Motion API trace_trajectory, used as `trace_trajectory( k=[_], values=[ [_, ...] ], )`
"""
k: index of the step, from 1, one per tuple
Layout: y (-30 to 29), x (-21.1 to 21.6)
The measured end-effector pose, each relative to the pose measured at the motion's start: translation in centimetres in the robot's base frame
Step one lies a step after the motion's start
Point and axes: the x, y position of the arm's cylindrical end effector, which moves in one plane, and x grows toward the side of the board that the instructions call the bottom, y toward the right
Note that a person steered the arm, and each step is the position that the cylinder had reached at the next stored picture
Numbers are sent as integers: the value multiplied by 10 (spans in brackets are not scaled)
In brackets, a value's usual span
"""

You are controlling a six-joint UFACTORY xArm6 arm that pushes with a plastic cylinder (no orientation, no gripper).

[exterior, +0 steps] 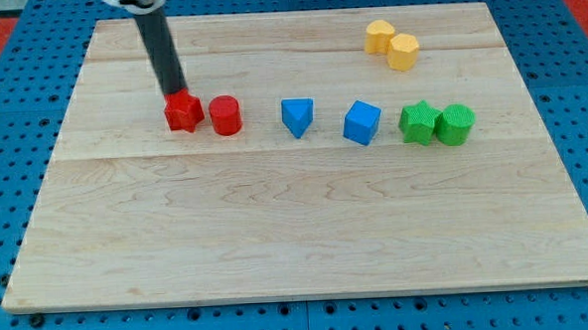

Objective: Push the yellow heart to the blue cube

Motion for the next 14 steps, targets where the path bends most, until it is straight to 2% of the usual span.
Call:
trace_trajectory(
  k=[3,4,5,6,7,8,9,10,12,14],
  values=[
    [-11,15],
    [1,-33],
    [102,-51],
    [162,-56],
    [204,-84],
    [195,-152],
    [247,-140],
    [270,-92],
    [237,-36],
    [225,4]
  ],
)
